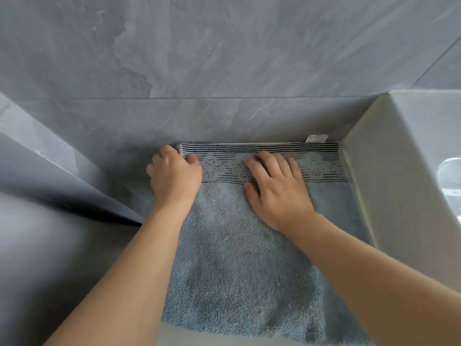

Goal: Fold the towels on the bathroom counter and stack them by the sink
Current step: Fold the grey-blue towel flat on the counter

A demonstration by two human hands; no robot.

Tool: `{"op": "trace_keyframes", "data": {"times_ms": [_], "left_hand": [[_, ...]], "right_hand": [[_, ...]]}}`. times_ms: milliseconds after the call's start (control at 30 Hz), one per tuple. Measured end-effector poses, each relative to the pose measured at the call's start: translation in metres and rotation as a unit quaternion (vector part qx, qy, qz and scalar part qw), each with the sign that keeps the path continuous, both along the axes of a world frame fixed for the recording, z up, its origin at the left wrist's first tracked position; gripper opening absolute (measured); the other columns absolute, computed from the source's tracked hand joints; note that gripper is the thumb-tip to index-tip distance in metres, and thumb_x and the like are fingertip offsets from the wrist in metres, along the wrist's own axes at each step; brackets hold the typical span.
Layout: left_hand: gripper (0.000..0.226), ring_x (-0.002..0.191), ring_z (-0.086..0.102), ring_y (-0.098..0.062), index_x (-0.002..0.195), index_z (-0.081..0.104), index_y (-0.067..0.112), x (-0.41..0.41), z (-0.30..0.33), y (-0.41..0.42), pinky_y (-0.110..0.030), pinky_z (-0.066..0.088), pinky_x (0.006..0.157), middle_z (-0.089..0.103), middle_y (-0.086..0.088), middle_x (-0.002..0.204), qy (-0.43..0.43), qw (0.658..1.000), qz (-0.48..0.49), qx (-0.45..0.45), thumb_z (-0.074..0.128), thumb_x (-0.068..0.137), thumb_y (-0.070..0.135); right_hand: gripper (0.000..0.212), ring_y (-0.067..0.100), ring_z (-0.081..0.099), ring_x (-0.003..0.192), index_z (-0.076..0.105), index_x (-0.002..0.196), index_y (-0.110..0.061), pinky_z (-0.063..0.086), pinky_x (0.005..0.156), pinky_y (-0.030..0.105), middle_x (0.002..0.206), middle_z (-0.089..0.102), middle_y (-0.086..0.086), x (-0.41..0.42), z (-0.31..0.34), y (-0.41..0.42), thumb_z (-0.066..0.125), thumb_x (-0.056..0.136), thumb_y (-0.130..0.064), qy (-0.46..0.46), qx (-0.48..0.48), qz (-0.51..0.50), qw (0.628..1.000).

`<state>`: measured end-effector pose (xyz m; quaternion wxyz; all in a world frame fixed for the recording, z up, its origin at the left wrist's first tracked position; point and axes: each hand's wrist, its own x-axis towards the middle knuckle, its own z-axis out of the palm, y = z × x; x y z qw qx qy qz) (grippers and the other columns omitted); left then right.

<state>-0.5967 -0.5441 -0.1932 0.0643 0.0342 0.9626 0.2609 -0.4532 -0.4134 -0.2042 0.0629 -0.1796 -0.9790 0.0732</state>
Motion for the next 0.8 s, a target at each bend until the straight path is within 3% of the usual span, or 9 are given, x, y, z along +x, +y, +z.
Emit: {"op": "trace_keyframes", "data": {"times_ms": [100,233,400,467,567,633,700,733,800], "left_hand": [[0.026,0.114,0.050,-0.042,0.113,0.059,0.002,-0.009,-0.004,-0.006,-0.042,0.038,0.095,0.059,-0.023,0.121,0.046,0.998,-0.030,0.029,0.050,0.098,0.021],[0.020,0.102,0.057,-0.036,0.106,0.055,0.008,-0.016,-0.001,-0.011,-0.035,0.037,0.075,0.064,-0.014,0.106,0.033,0.995,-0.047,0.085,0.048,0.101,0.027],[0.034,0.071,0.059,-0.020,0.107,0.043,0.022,-0.012,0.017,-0.042,-0.032,0.040,0.060,0.061,-0.002,0.090,-0.118,0.987,-0.077,0.075,0.061,0.090,0.046],[0.032,0.066,0.056,-0.016,0.101,0.048,0.026,0.006,0.022,-0.068,-0.034,0.044,0.064,0.061,0.001,0.083,-0.197,0.971,-0.099,0.095,0.068,0.085,0.045],[0.023,0.055,0.046,-0.006,0.091,0.055,0.026,0.044,0.023,-0.106,-0.032,0.037,0.062,0.057,0.002,0.073,-0.244,0.957,-0.101,0.124,0.073,0.084,0.038],[0.021,0.059,0.048,-0.008,0.089,0.057,0.024,0.065,0.023,-0.125,-0.035,0.039,0.066,0.057,-0.004,0.075,-0.275,0.946,-0.085,0.149,0.074,0.084,0.035],[0.031,0.071,0.054,-0.016,0.088,0.060,0.018,0.078,0.024,-0.137,-0.048,0.048,0.070,0.060,-0.013,0.081,-0.318,0.930,-0.087,0.163,0.075,0.079,0.044],[0.042,0.075,0.057,-0.019,0.089,0.063,0.015,0.081,0.028,-0.140,-0.053,0.052,0.075,0.063,-0.011,0.084,-0.340,0.921,-0.097,0.164,0.075,0.073,0.052],[0.053,0.082,0.065,-0.014,0.093,0.070,0.021,0.084,0.035,-0.145,-0.048,0.054,0.080,0.072,-0.001,0.090,-0.375,0.902,-0.138,0.164,0.071,0.062,0.063]], "right_hand": [[0.056,0.019,0.009,0.148,0.024,0.151,-0.033,0.001,0.120,0.045,0.161,0.016,-0.001,-0.002,-0.012,0.007,0.024,0.098,-0.051,-0.050,-0.034,-0.037,0.997],[0.063,0.017,-0.007,0.150,0.005,0.154,-0.038,-0.008,0.120,0.046,0.164,-0.003,-0.004,-0.004,-0.017,0.009,0.005,0.094,-0.059,-0.080,-0.011,-0.037,0.996],[0.063,0.021,-0.011,0.150,0.002,0.154,-0.040,-0.009,0.119,0.048,0.164,-0.004,-0.005,-0.004,-0.018,0.008,0.004,0.095,-0.061,-0.085,-0.008,-0.056,0.995],[0.063,0.020,-0.011,0.150,0.002,0.155,-0.038,-0.009,0.119,0.048,0.164,-0.004,-0.003,-0.003,-0.018,0.008,0.004,0.095,-0.060,-0.082,-0.006,-0.059,0.995],[0.064,0.020,-0.010,0.150,0.001,0.155,-0.035,-0.008,0.120,0.048,0.164,-0.004,-0.003,-0.004,-0.019,0.008,0.004,0.095,-0.058,-0.083,-0.003,-0.063,0.995],[0.065,0.020,-0.008,0.150,0.002,0.155,-0.034,-0.007,0.120,0.048,0.164,-0.003,-0.002,-0.004,-0.020,0.008,0.004,0.095,-0.058,-0.082,-0.001,-0.063,0.995],[0.066,0.020,-0.007,0.150,0.004,0.156,-0.033,-0.007,0.120,0.047,0.164,-0.002,-0.001,-0.005,-0.020,0.009,0.005,0.094,-0.058,-0.077,-0.001,-0.064,0.995],[0.066,0.020,-0.007,0.150,0.004,0.156,-0.033,-0.007,0.120,0.047,0.164,-0.001,-0.001,-0.005,-0.019,0.009,0.005,0.094,-0.058,-0.076,0.002,-0.063,0.995],[0.066,0.021,-0.007,0.150,0.004,0.156,-0.032,-0.007,0.120,0.047,0.164,-0.002,0.000,-0.006,-0.018,0.009,0.008,0.095,-0.057,-0.082,0.002,-0.057,0.995]]}}
